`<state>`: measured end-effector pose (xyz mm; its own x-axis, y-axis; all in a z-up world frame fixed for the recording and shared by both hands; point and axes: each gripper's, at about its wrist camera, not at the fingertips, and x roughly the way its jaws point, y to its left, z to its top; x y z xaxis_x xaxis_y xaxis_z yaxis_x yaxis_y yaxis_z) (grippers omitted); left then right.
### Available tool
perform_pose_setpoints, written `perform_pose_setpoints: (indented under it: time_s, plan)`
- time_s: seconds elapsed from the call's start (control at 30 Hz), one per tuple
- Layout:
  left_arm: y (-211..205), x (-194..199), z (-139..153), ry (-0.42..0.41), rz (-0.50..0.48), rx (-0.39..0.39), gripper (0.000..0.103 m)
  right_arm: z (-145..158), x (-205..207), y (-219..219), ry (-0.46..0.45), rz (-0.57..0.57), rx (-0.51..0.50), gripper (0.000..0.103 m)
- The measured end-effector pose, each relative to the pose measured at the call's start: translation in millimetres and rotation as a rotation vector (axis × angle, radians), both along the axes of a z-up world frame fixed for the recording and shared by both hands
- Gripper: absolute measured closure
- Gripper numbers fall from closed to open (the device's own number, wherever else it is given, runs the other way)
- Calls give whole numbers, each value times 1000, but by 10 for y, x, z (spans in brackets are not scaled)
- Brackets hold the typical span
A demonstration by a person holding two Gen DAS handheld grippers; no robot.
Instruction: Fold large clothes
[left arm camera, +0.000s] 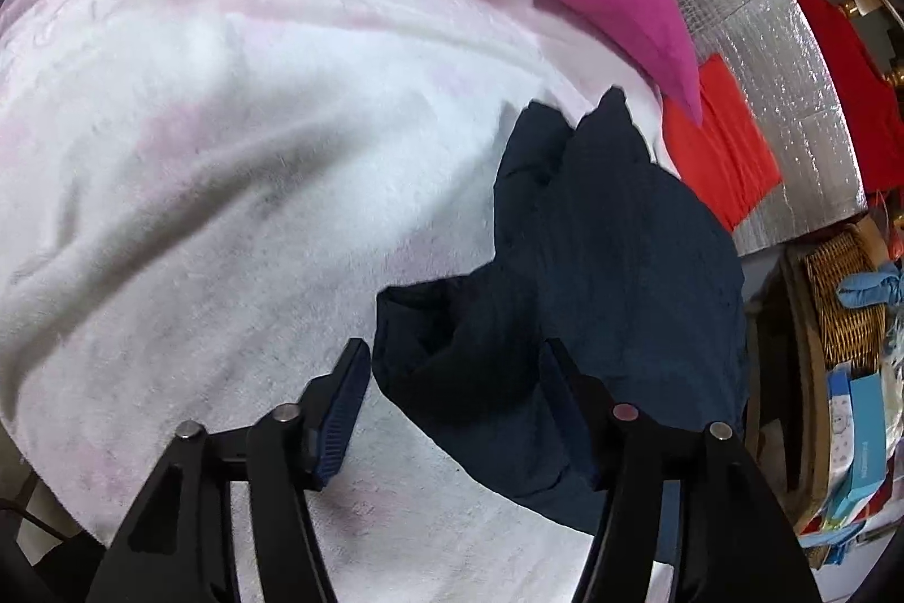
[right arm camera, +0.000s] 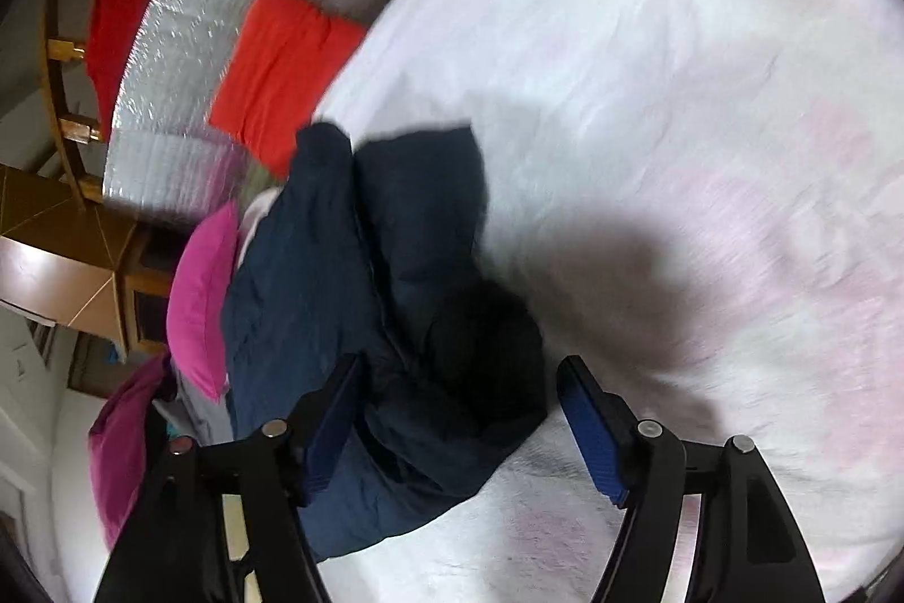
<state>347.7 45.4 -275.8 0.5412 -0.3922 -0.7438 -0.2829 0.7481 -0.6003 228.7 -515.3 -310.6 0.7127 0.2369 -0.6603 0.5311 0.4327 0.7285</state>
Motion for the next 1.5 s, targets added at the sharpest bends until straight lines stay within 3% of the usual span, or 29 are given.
perform_pose_setpoints:
  time_s: [0.03, 0.1, 0.13, 0.2, 0.3, 0.4, 0.53, 0.6, 0.67, 0.73, 0.83, 1.03, 1.2, 1.5]
  plan:
    - [-21, 28, -26, -4, -5, -16, 57, -4, 24, 13, -6, 5, 3, 30]
    - [-29, -3, 6, -26, -11, -1, 64, 71, 54, 54, -21, 16, -55, 48]
    - [-34, -19, 39, -42, -15, 9, 71, 122, 65, 80, -26, 23, -93, 51]
    - [-72, -8, 105, -75, -20, 29, 73, 250, 70, 143, -59, 32, -165, 60]
    - [-96, 24, 82, -53, -31, 69, 73, 399, 100, 264, -60, 48, -289, 61]
    - [-195, 74, 75, -37, -53, 141, 71, 212, 216, 280, 65, 75, -304, 60]
    - [-355, 46, 223, -70, -74, 292, 65, 268, 205, 262, 59, 71, -292, 53]
    - [-415, -19, 306, -87, -71, 379, 62, 342, 148, 283, 75, 52, -336, 33]
    - [-488, -178, 504, -165, -54, 520, 55, 442, -16, 291, 58, 28, -397, 33]
    - [-521, -394, 713, -256, -34, 628, 36, 598, -163, 370, 28, 12, -463, 32]
    - [-563, -690, 949, -371, -22, 712, 25, 801, -357, 460, -17, -12, -549, 31]
    - [-630, -1158, 1324, -450, -76, 759, 19, 1123, -671, 852, -87, 22, -648, 27]
    - [-669, -1427, 1635, -507, -90, 765, 16, 1443, -885, 1384, -83, 125, -778, 26]
    - [-701, -2018, 2197, -616, -96, 778, 10, 2157, -1294, 1966, -110, 170, -968, 20]
